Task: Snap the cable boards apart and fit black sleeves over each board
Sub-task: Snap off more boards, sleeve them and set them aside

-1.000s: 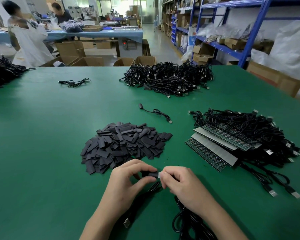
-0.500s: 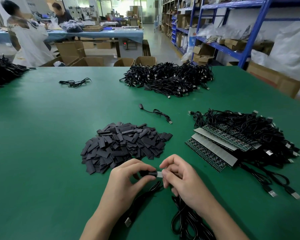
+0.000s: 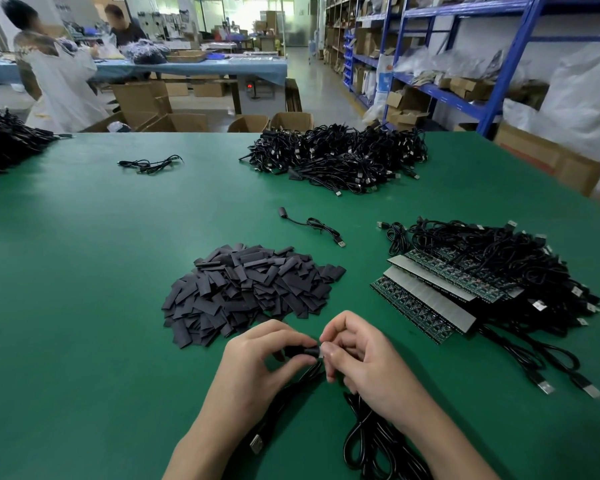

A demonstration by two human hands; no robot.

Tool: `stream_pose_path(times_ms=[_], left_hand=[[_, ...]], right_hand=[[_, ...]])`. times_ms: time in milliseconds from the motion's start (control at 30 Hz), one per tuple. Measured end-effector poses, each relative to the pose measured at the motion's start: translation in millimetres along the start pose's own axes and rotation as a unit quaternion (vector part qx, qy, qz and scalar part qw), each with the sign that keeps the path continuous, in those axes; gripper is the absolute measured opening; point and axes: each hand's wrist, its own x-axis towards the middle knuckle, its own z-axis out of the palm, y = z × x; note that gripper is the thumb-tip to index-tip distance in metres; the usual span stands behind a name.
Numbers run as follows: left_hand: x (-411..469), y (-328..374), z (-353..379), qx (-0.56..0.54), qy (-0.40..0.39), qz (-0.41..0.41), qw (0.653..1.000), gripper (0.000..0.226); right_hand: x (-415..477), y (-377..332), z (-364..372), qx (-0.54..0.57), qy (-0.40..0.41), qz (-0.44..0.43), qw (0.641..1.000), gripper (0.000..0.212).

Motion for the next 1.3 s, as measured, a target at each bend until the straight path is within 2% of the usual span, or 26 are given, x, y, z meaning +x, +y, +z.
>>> stream_pose_path(times_ms=[167,333,433,533,667,733,833,1000,1200,1300], left_hand=[[-1.3,-0.2,0.7,0.004,-0.008,0.004,1.000,0.012],[-1.0,0.1,0.4,0.013,0.000,0.003,1.000,0.012],[1.0,2.2,-1.4,-0.046,0.017,-0.058,0.997,0.013],[2.4,1.5,-0.8,-0.122,0.020,-0.151,0.981,0.017],[2.0,-2.3,-1.3,-0.164,0.003,-0.178,0.970,0.017],[3.1,-3.2,-2.2,-0.198,0.013,-0.186,0.962,0.013],[3.8,-1.9,-3.4,-0.247,0.027,-0.188,0.950,0.013],[5.0,3.9,-3.6,-0.290,0.042,-0.180,0.939,0.018],[5.5,7.1,-3.1,-0.314,0.028,-0.171,0.933,0.023],[5.4,7.8,-1.7,-0.317,0.022,-0.166,0.934,0.021]], right_hand=[[-0.8,-1.2,-1.9,-0.012,-0.010,-0.002,1.000,0.022],[-1.3,-3.4,-1.3,-0.017,0.000,-0.005,1.000,0.018],[-1.6,-3.4,1.2,-0.042,0.029,-0.021,0.998,0.013],[-1.6,-1.5,1.8,-0.134,0.061,-0.074,0.986,0.012],[-4.6,-1.4,3.9,-0.234,0.087,-0.140,0.958,0.012],[-5.2,-3.4,6.7,-0.192,0.096,-0.128,0.968,0.015],[-3.5,-8.8,6.3,-0.074,0.068,-0.067,0.993,0.015],[-2.5,-10.9,3.9,0.024,0.010,-0.005,1.000,0.024],[-1.3,-10.2,4.3,0.063,-0.006,0.007,0.998,0.027],[-2.0,-11.2,5.4,0.061,-0.016,0.005,0.998,0.019]])
